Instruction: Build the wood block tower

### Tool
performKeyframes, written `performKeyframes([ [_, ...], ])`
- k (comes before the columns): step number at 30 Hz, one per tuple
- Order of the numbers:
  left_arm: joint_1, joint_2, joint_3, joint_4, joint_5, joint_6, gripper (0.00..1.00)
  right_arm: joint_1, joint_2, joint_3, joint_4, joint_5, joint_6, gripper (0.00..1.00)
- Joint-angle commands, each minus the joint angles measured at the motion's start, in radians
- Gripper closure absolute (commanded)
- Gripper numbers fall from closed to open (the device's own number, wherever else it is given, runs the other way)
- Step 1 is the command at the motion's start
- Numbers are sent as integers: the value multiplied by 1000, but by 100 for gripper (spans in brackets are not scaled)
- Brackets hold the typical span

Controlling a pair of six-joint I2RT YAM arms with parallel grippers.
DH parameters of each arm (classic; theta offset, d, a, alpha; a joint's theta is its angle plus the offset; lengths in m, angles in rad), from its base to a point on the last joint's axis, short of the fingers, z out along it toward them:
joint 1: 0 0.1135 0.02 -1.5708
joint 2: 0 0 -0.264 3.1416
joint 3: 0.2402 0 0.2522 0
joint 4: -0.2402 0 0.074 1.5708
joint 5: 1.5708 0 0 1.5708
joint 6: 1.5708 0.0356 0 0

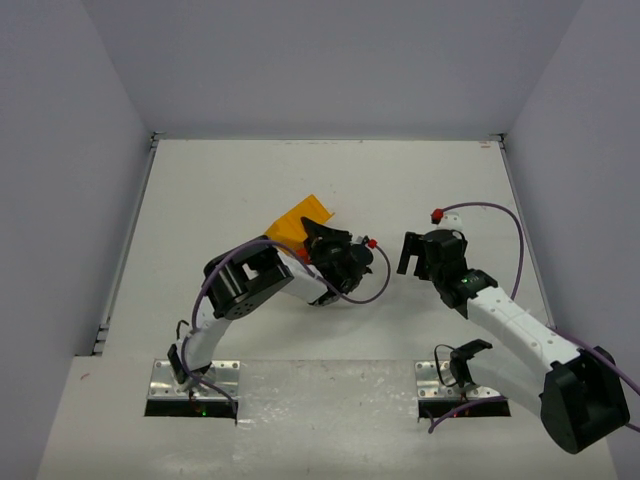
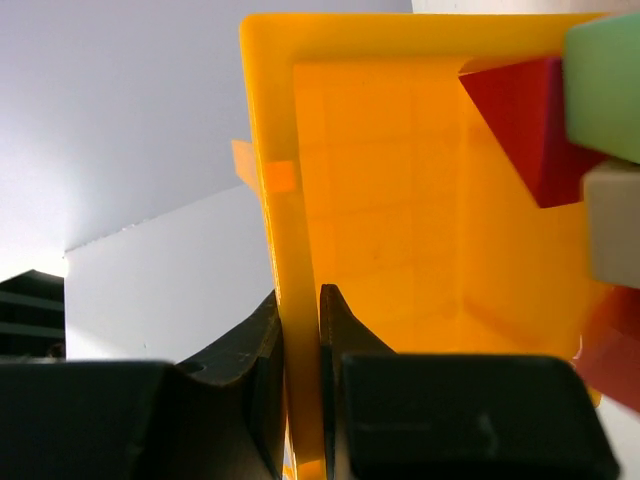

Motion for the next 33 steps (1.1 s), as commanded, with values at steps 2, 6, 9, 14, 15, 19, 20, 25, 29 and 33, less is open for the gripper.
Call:
performKeyframes([
  [2,-9,52,-6,-107,21,-18,100,1,4,34,41,3,-3,1],
  [6,-5,55,16,-116,30,-30,100,0,4,32,41,-2,-3,1],
  [9,17,39,58,-170,33,-72,100,1,3,29,44,-5,-1,1],
  [14,119,-23,107,-178,11,-88,100,0,11,32,46,-11,1,1],
  [15,137,-38,114,-178,9,-84,100,0,14,34,46,-12,2,1],
  [19,207,-90,117,-177,24,-79,100,0,20,35,46,-13,2,1],
  [20,220,-111,111,-184,42,-85,100,0,20,36,46,-13,2,1],
  [25,278,-249,103,-396,176,-238,100,0,18,35,46,-15,4,1],
  [29,337,-366,126,-632,396,-431,100,0,17,37,46,-21,4,1],
  [33,462,-505,181,-803,713,-644,100,1,30,48,45,-26,1,1],
])
